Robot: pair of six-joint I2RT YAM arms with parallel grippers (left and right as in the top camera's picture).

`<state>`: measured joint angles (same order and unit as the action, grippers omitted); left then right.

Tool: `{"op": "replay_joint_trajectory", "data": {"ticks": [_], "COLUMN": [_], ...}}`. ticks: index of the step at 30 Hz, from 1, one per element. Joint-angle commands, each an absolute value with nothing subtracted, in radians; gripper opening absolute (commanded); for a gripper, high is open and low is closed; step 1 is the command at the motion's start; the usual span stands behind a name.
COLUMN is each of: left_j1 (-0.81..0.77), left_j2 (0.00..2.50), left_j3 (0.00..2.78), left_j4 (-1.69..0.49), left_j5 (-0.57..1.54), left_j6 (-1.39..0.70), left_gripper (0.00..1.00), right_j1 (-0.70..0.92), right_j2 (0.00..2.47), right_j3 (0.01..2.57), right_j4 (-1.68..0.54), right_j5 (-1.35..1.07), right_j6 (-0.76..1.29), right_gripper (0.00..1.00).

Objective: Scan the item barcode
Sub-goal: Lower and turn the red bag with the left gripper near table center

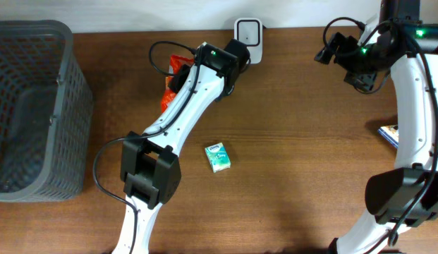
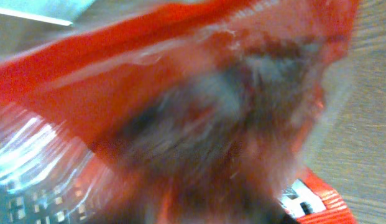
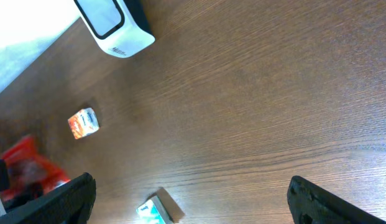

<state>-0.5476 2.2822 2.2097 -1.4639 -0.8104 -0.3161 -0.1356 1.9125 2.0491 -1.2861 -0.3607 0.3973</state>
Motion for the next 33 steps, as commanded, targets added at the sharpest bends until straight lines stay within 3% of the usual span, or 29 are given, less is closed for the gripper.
{"op": "replay_joint_trajectory", "data": {"ticks": [1,5,6,12,17,20,24,33], "left_j1": [-0.545,-0.545,-0.545,-0.481,-0.377,-0.365,-0.388,-0.44], "left_j2": [2.28,2.28,2.28,2.275,2.276,2.276,2.276,2.276], "left_j3": [2.207,2.207,2.207,2.215,2.211,2.21,2.195,1.958], "left_j4": [-1.442,-1.415,-1.415,-1.425,-1.453,-1.411,-1.323,-1.151], "left_j5": [-0.667,-0.517,-0.512,-0.486,-0.175,0.02,0.019,-0.286], "left_j6": [-0.325,-0.324,-0.324,-0.325,-0.19,-0.047,-0.047,-0.195], "left_gripper": [0.5,0.56,0.61,0.61,0.63,0.69,0.7,0.64], "right_j1": [-0.131,-0.131,-0.131,-0.131,-0.131,-0.131,-0.131,-0.131], "right_j2": [1.916,1.916,1.916,1.916,1.916,1.916,1.916,1.916], "right_j3": [2.049,2.049,2.049,2.049,2.049,2.049,2.049,2.049], "right_j4": [-1.287,-1.287,-1.287,-1.287,-1.287,-1.287,-1.287,-1.287], "right_j5": [-0.358,-0.358,-0.358,-0.358,-0.358,-0.358,-0.358,-0.358], "right_j6": [0.402,0.402,0.402,0.402,0.402,0.402,0.402,0.402], "right_gripper": [0.99,0.99,0.99,0.99,0.98,0.99,0.99,0.99]}}
